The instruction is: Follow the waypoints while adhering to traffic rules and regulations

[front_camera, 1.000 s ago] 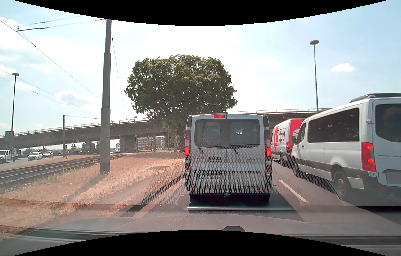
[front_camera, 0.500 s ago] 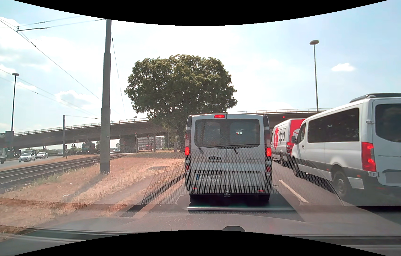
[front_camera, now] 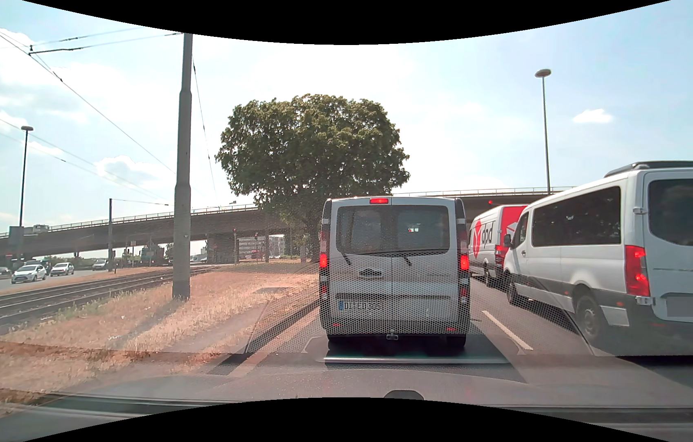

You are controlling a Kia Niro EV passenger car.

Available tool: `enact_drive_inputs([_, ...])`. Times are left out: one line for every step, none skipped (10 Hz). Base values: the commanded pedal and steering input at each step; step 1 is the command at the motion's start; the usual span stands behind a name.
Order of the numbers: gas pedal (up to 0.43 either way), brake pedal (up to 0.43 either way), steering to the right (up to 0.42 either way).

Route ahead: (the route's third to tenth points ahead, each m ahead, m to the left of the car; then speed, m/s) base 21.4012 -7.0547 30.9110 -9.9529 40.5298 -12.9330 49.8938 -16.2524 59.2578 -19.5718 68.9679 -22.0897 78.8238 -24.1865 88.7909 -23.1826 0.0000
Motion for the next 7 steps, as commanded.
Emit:
enact_drive_inputs([0.000,0.299,0.014])
enact_drive_inputs([0.000,0.299,0.014])
enact_drive_inputs([0.000,0.299,0.014])
enact_drive_inputs([0.000,0.299,0.014])
enact_drive_inputs([0.000,0.299,0.014])
enact_drive_inputs([0.000,0.299,0.014])
enact_drive_inputs([0.000,0.293,0.014])
